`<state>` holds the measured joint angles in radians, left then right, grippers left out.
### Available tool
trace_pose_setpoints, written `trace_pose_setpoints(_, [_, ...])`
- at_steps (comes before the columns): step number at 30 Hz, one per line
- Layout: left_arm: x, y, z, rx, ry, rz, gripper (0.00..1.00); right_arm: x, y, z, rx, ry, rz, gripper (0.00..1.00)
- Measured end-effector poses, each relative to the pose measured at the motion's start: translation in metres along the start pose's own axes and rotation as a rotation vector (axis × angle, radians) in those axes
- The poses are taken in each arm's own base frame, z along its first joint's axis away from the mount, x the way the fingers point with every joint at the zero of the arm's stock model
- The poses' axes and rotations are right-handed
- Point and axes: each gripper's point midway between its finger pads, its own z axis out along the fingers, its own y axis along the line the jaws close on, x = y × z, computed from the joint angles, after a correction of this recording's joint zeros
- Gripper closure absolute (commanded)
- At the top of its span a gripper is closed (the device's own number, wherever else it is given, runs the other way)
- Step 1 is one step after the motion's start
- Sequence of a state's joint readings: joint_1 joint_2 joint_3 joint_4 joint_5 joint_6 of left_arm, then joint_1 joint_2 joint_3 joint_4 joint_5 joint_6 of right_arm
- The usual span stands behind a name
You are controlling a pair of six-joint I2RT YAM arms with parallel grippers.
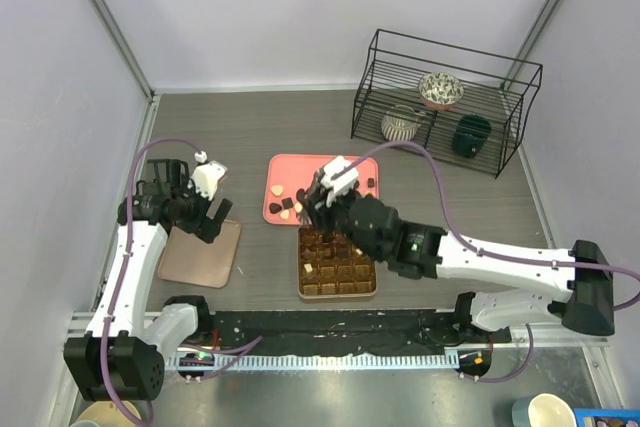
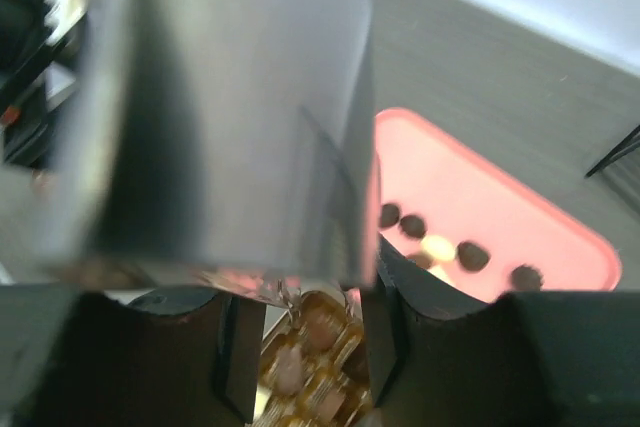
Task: Pack the chocolate
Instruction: Place the fake chocolate in the packing box.
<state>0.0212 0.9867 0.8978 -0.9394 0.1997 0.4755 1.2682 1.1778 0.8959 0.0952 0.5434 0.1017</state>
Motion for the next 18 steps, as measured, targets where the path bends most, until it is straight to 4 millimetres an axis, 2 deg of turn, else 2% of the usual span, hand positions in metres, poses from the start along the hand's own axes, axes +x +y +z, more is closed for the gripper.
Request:
trace_pose_setpoints(4, [0.0,-0.001,0.0,0.004,-0.001,-0.001,0.0,-0.028,-0.035,0.032,0.068,-0.054,0.015,0.58])
trace_pose_setpoints(8, [0.0,-0.001,0.001,0.006,0.002,-0.002,0.0,-0.037,-0.06,0.072,0.1,-0.069,0.013,0.58])
trace_pose_setpoints(12, [0.0,-0.001,0.002,0.01,0.005,-0.003,0.0,-0.022,-0.075,0.111,0.105,-0.038,0.001,0.57])
trace_pose_setpoints(15, [0.0,-0.001,0.003,0.012,0.008,-0.004,0.0,0.002,-0.08,0.138,0.101,0.009,-0.01,0.57])
trace_pose_setpoints(18, [0.0,-0.001,0.002,0.011,0.007,-0.004,0.01,0.025,-0.084,0.155,0.095,0.056,-0.017,0.56])
